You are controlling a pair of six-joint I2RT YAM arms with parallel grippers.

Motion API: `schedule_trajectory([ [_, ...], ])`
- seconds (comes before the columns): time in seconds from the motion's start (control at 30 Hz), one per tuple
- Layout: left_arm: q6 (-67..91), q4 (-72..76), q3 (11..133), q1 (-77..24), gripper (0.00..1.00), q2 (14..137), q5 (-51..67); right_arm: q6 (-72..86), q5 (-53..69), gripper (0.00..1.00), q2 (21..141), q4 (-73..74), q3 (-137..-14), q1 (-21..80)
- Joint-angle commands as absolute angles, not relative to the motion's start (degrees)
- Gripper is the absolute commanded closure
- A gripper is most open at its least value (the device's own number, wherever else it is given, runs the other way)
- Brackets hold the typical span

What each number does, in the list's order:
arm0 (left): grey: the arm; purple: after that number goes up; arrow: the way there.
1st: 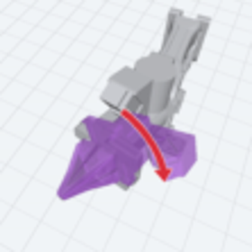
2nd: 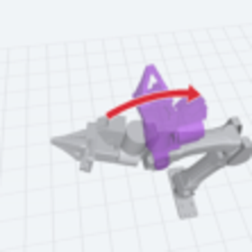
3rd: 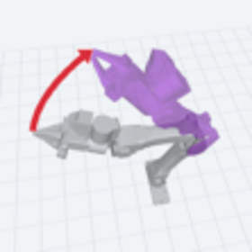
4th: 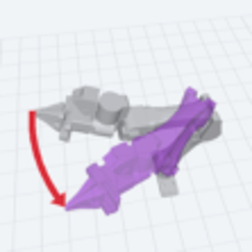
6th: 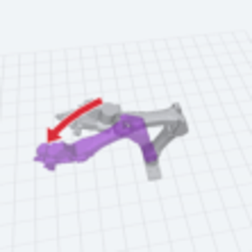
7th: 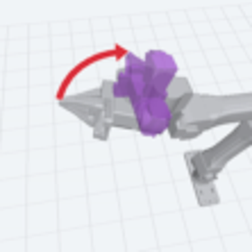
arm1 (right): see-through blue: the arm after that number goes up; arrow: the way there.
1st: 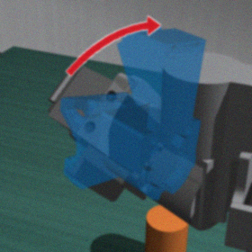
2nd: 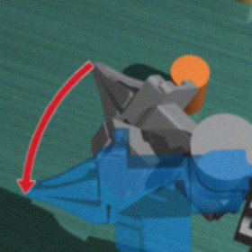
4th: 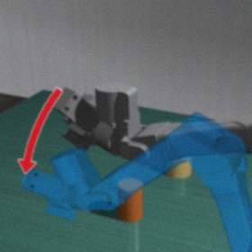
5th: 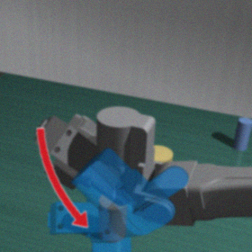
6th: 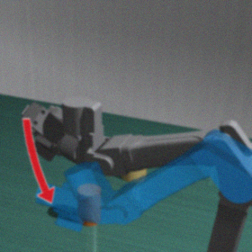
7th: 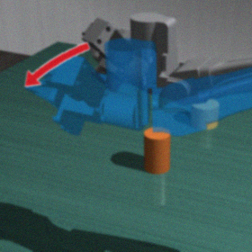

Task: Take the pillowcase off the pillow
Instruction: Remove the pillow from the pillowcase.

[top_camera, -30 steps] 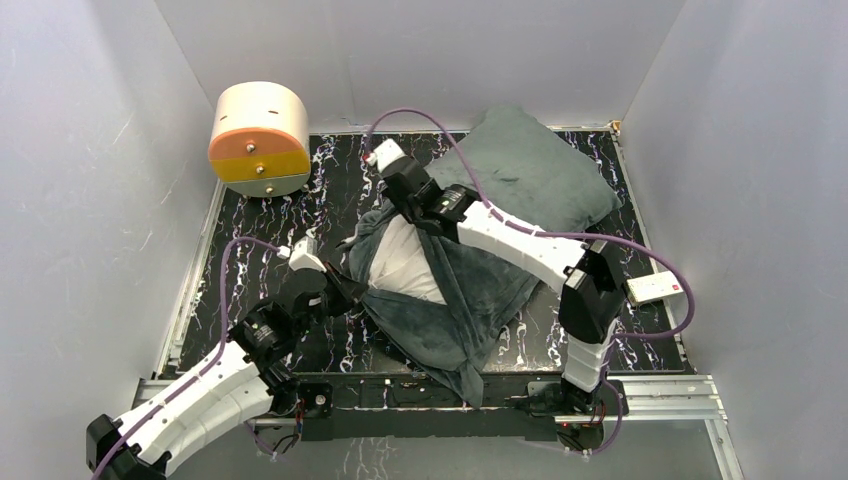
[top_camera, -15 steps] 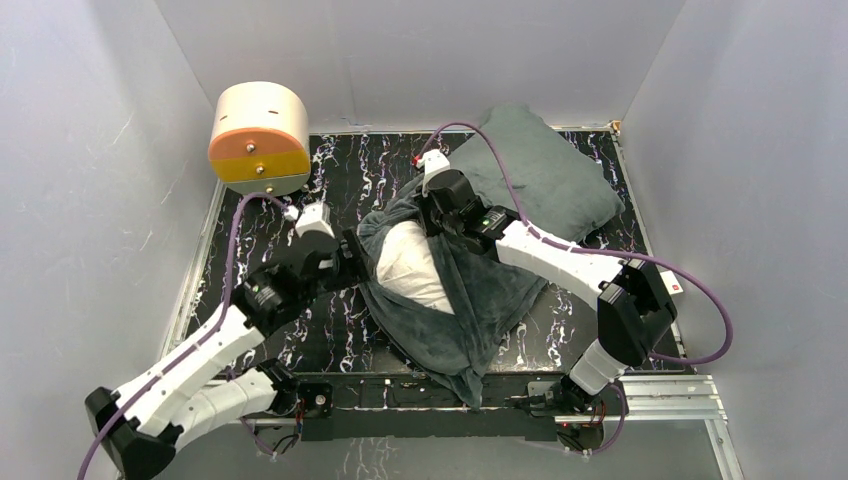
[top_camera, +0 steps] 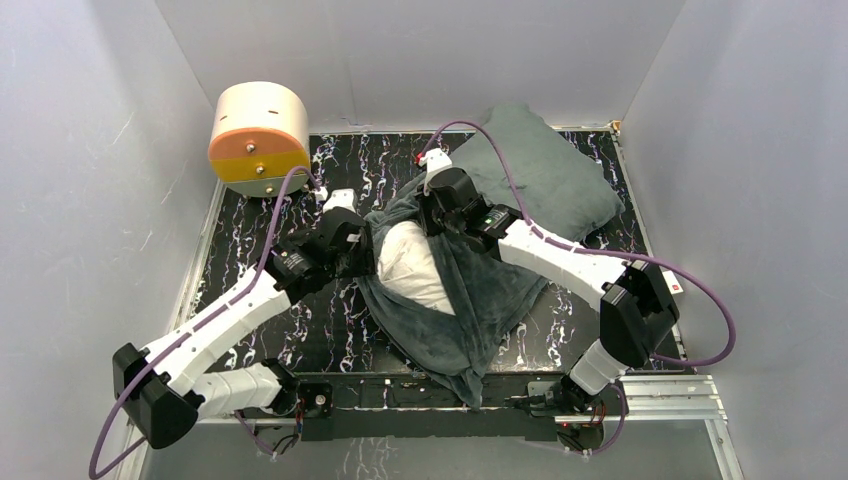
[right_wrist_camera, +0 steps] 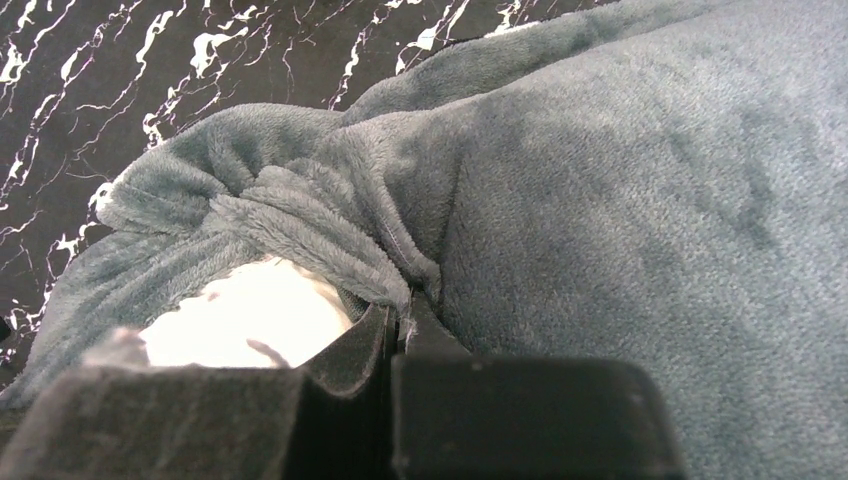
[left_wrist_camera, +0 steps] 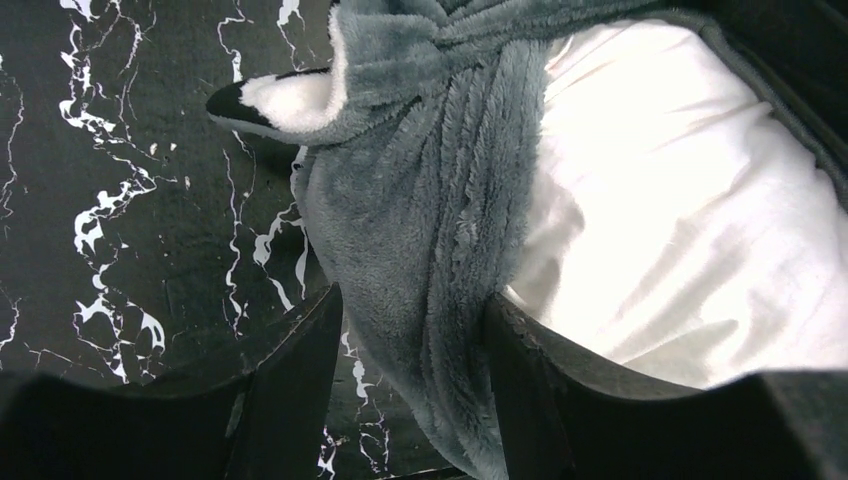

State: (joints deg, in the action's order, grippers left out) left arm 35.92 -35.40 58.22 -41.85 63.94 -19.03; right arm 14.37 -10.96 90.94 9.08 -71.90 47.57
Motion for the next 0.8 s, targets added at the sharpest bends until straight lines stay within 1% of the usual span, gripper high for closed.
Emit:
schedule_trajectory([
  [0.0,34.1,-35.7,60.2,-40.1,0.48,62.6,-19.4,14.9,-10.4,0.97,89.1,17.9,-71.5,47.4],
  [0.07,33.2,-33.3,59.2,-39.2,0.49,62.9,-17.3,14.6,-10.4,0.96,89.1,17.9,-71.5,47.4],
  [0.13,31.8,-29.9,57.3,-38.1,0.49,64.0,-11.8,14.5,-10.5,0.95,89.3,17.9,-71.6,47.3],
  [0.23,30.3,-26.8,55.7,-34.7,0.50,67.0,0.6,14.4,-10.5,0.95,89.7,18.5,-72.3,47.4],
  [0.27,30.1,-26.7,55.4,-33.6,0.55,67.9,2.9,14.3,-10.8,0.95,89.8,18.7,-72.5,47.4],
  [0.3,30.3,-27.1,55.3,-33.0,0.62,68.3,2.0,14.3,-11.2,0.95,89.7,18.8,-72.7,47.4],
  [0.37,30.9,-29.4,55.5,-31.8,0.84,68.5,-4.2,14.3,-13.6,0.95,89.4,18.6,-72.8,47.4],
  [0.4,31.3,-30.9,55.5,-30.5,0.93,68.2,-7.2,14.4,-17.2,0.96,89.6,19.3,-73.2,47.3],
  [0.47,32.3,-33.7,55.6,-25.6,0.95,66.2,-10.3,14.1,-26.5,1.00,90.7,23.3,-75.0,46.7],
  [0.53,32.6,-33.2,53.7,-19.7,0.96,61.5,-9.5,12.4,-30.4,1.00,91.4,25.9,-76.4,44.6],
  [0.57,32.8,-32.7,52.6,-16.6,0.96,59.7,-8.8,11.4,-29.8,1.00,91.3,26.5,-76.6,43.4],
  [0.63,33.0,-32.0,50.2,-12.3,1.00,57.6,-7.6,10.3,-28.0,1.00,89.9,25.5,-75.5,42.1],
  [0.77,35.3,-27.8,41.8,-9.9,1.00,59.7,-0.2,9.8,-25.2,1.00,87.1,22.8,-72.6,41.8],
])
